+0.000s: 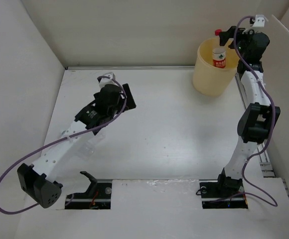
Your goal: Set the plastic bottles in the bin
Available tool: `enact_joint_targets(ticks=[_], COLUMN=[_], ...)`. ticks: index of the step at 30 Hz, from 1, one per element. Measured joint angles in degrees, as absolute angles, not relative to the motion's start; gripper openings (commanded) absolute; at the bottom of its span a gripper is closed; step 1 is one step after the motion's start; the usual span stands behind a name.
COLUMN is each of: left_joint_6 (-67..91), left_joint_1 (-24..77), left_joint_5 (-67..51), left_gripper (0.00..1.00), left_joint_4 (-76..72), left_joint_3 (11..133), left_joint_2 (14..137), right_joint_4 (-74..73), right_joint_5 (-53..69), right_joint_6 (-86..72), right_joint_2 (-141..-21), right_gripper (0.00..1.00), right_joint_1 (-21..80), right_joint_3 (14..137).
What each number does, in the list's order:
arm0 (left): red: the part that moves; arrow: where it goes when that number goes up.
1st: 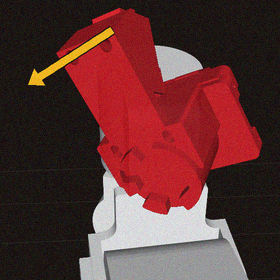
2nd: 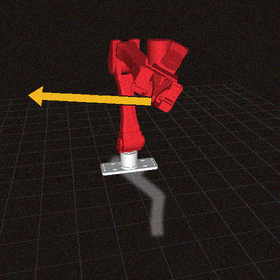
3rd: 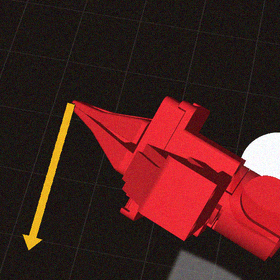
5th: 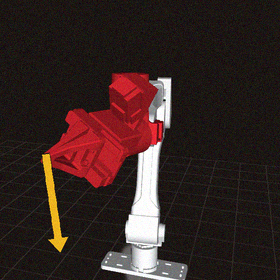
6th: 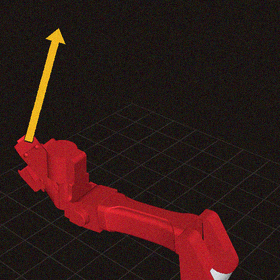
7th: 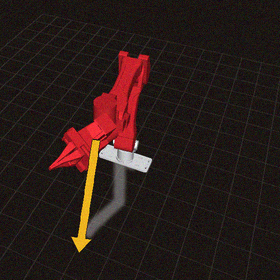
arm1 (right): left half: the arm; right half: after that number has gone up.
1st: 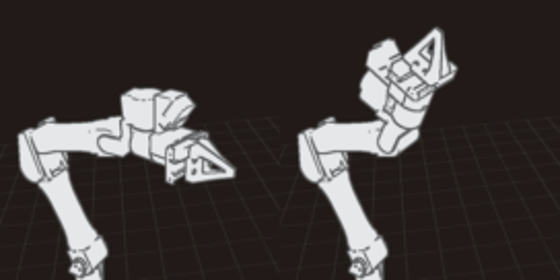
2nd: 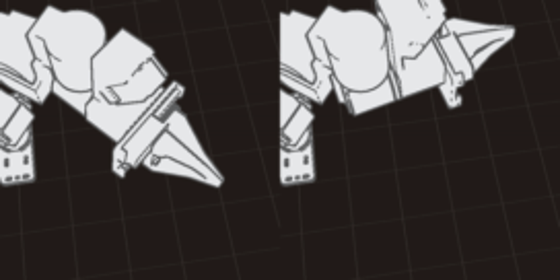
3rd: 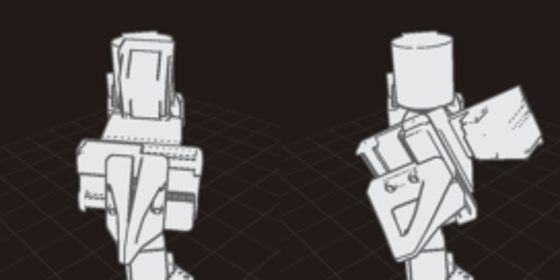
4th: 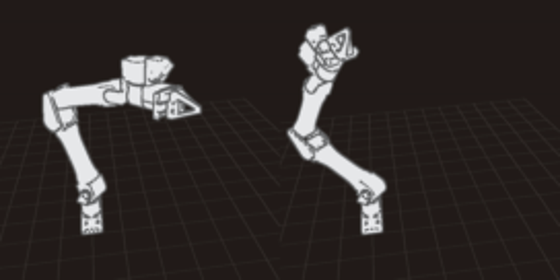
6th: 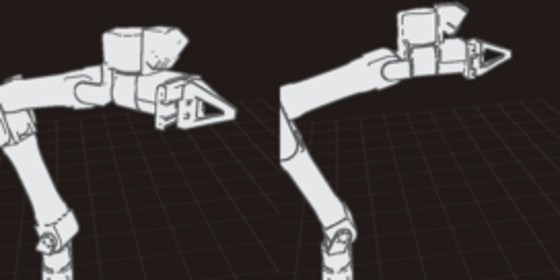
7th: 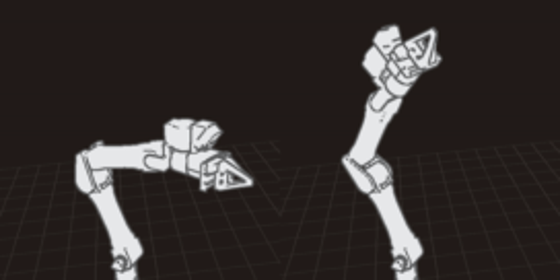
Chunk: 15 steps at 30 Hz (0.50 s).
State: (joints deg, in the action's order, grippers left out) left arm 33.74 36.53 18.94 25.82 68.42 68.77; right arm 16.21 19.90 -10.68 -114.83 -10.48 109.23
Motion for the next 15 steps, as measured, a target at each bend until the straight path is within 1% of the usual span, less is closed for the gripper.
enact_joint_targets(ticks=[2, 7, 10, 15], left_joint_6=[33.8, 33.9, 33.9, 33.9], left_joint_1=[33.3, 18.8, 11.2, 2.8], left_joint_5=[18.9, 17.7, 17.0, 13.6], left_gripper=[1.0, 1.0, 1.0, 1.0], left_joint_4=[26.6, 28.5, 28.9, 29.1], left_joint_3=[68.5, 68.5, 68.1, 66.0], left_joint_2=[67.6, 67.5, 69.3, 75.0], right_joint_4=[15.4, 14.4, 12.9, 11.8], right_joint_5=[19.7, 19.9, 20.1, 22.9], right_joint_6=[-10.1, -9.8, -9.4, -7.4], right_joint_2=[-115.3, -113.9, -106.8, -88.6], right_gripper=[1.0, 1.0, 1.0, 1.0], right_joint_1=[-10.2, -9.2, -8.1, -1.9], right_joint_3=[110.2, 109.4, 100.7, 83.0])
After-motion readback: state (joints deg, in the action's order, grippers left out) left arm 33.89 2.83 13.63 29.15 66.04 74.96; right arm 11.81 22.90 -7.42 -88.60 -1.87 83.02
